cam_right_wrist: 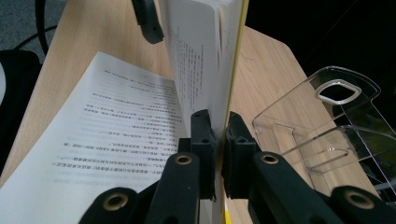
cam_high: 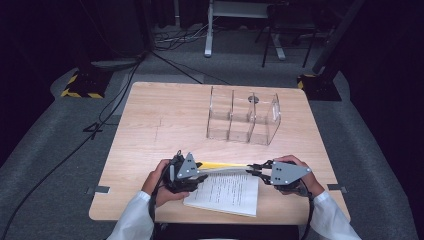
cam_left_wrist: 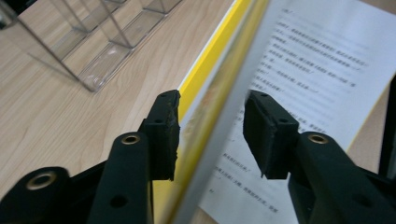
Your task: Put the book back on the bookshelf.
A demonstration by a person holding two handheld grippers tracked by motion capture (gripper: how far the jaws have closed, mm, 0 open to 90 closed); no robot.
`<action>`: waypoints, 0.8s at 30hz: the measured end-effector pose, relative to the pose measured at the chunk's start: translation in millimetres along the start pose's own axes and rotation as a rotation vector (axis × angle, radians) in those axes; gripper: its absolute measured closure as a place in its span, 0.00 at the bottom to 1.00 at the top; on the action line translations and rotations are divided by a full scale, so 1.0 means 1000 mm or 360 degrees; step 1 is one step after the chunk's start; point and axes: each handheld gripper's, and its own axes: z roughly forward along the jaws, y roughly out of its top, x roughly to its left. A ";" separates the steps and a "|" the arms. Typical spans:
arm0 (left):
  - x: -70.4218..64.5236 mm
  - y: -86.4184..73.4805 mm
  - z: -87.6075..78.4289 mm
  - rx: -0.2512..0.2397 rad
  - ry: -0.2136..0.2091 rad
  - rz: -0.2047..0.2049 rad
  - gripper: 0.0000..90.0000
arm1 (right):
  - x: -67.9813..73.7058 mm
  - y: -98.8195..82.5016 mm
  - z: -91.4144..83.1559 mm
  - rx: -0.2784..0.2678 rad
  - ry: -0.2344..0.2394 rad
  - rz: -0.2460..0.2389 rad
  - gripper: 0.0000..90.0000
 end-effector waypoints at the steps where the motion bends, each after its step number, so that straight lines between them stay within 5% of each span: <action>1: -0.004 0.005 0.001 0.0044 0.0011 0.0037 0.59 | -0.001 0.001 0.000 0.0000 0.0009 0.0003 0.94; 9: -0.019 0.035 0.002 0.0118 0.0040 0.0136 0.64 | 0.000 0.008 0.000 0.0034 0.0027 -0.0035 0.94; 16: -0.025 0.050 0.006 0.0125 0.0100 0.0190 0.86 | 0.001 0.008 0.001 0.0040 0.0016 -0.0016 0.93; 22: -0.029 0.039 0.010 0.0047 0.0103 0.0261 0.93 | 0.001 0.000 0.003 -0.0004 -0.0020 0.0098 0.84; 24: -0.028 0.036 0.010 0.0009 0.0106 0.0247 0.93 | -0.002 -0.008 -0.001 -0.0031 -0.0093 0.0226 0.69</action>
